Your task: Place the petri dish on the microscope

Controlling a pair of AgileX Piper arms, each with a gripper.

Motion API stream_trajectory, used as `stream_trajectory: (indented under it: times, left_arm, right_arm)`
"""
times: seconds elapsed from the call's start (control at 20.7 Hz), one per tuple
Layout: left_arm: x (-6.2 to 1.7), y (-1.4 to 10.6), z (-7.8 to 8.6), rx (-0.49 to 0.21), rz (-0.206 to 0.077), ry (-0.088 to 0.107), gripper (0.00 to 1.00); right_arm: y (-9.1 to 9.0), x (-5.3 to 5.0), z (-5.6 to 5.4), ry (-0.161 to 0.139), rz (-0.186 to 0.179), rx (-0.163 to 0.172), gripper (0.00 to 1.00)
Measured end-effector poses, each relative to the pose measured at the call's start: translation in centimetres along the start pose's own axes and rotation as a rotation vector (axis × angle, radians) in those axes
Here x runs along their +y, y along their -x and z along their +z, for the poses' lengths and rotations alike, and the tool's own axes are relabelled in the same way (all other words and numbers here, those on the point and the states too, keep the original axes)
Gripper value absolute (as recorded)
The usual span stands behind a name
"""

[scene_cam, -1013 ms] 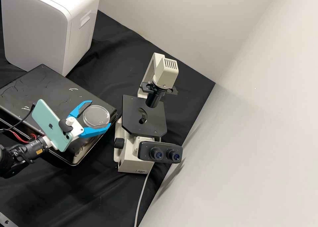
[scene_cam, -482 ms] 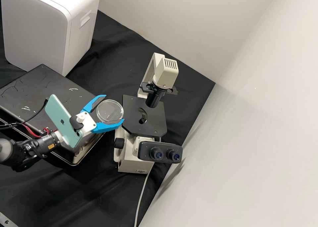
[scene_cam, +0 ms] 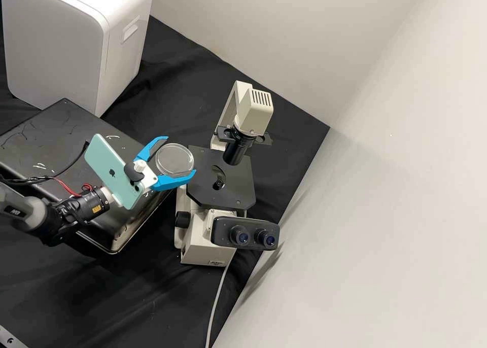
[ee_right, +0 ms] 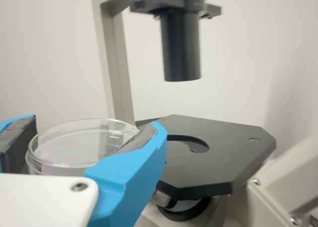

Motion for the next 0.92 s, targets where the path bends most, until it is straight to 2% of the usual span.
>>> stream_trajectory:
  times: [0.14,0.29,0.39,0.68,0.92]
  left_arm:
    - [-0.15,-0.1,0.0,0.004,-0.007,0.012,1.0]
    - [-0.15,-0.1,-0.1,0.006,-0.007,0.012,1.0]
    - [-0.15,-0.1,-0.1,0.006,-0.007,0.012,1.0]
    - [-0.15,-0.1,-0.1,0.006,-0.007,0.012,1.0]
    - [-0.21,-0.1,0.0,0.004,-0.01,0.01,1.0]
  right_arm:
    - [-0.8,-0.4,0.3,0.015,0.0,-0.017,0.0]
    - [-1.5,-0.5,0.7,0.004,0.0,-0.056,0.0]
    - [-1.8,-0.7,0.8,0.003,-0.01,-0.067,0.0]
    - [-2.1,0.2,1.9,0.009,0.02,-0.101,0.0]
    - [-3.2,0.7,2.6,0.018,0.047,-0.115,0.0]
